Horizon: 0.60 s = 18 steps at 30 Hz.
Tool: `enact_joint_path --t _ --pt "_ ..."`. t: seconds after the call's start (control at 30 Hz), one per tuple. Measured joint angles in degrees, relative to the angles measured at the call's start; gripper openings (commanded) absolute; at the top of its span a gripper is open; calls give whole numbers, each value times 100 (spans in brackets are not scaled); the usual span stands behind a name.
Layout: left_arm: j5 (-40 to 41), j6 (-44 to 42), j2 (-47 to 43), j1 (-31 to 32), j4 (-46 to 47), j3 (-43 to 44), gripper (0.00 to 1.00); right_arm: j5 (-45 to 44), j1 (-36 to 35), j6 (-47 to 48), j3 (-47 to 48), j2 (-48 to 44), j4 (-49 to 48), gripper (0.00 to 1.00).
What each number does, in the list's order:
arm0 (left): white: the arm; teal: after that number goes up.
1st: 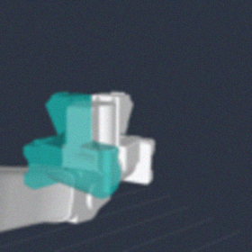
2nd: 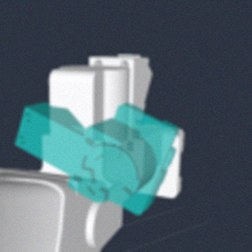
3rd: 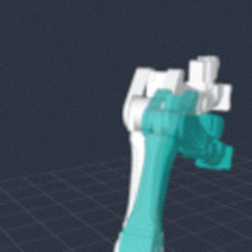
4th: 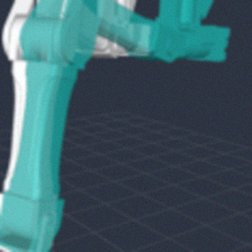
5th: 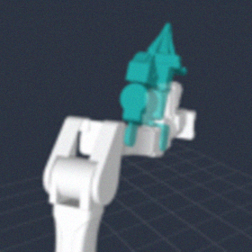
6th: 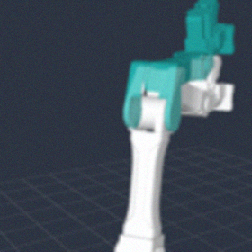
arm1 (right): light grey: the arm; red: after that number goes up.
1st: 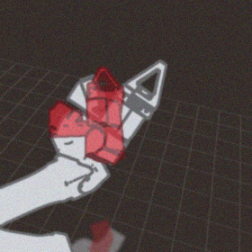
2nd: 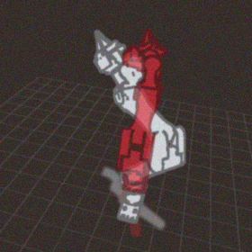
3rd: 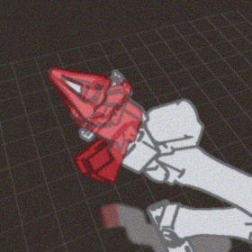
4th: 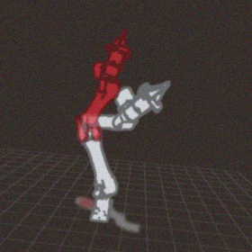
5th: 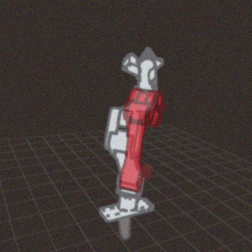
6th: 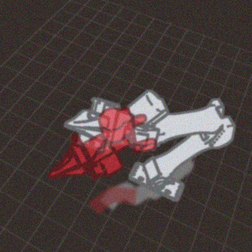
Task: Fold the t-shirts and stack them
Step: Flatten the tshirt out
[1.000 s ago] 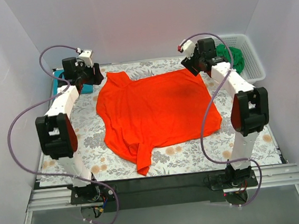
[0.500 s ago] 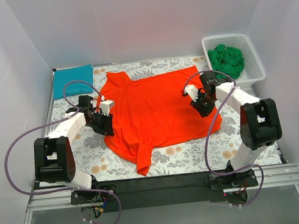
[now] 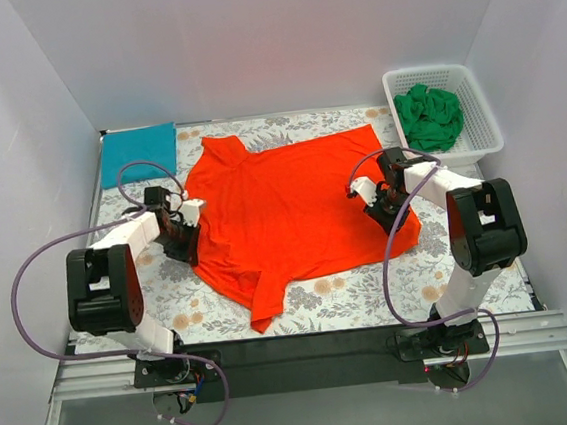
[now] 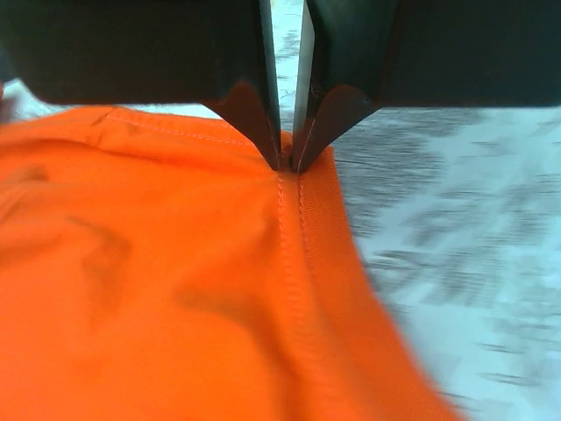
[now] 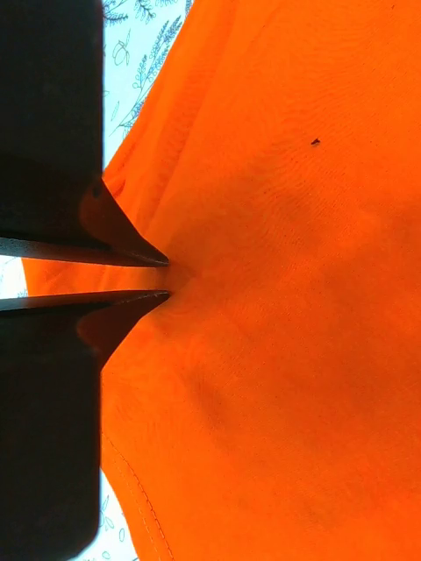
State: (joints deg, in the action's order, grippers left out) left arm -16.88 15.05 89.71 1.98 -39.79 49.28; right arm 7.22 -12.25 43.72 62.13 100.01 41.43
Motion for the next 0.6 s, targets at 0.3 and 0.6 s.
enact_joint_path --t 0.3,0.6 --pt "669 -660 1038 -754 -24 1438 39 313 -79 -173 319 155 61 40" --pt "-1174 -855 -138 -846 -1154 1543 43 1539 -1803 -492 1078 -1552 7 37"
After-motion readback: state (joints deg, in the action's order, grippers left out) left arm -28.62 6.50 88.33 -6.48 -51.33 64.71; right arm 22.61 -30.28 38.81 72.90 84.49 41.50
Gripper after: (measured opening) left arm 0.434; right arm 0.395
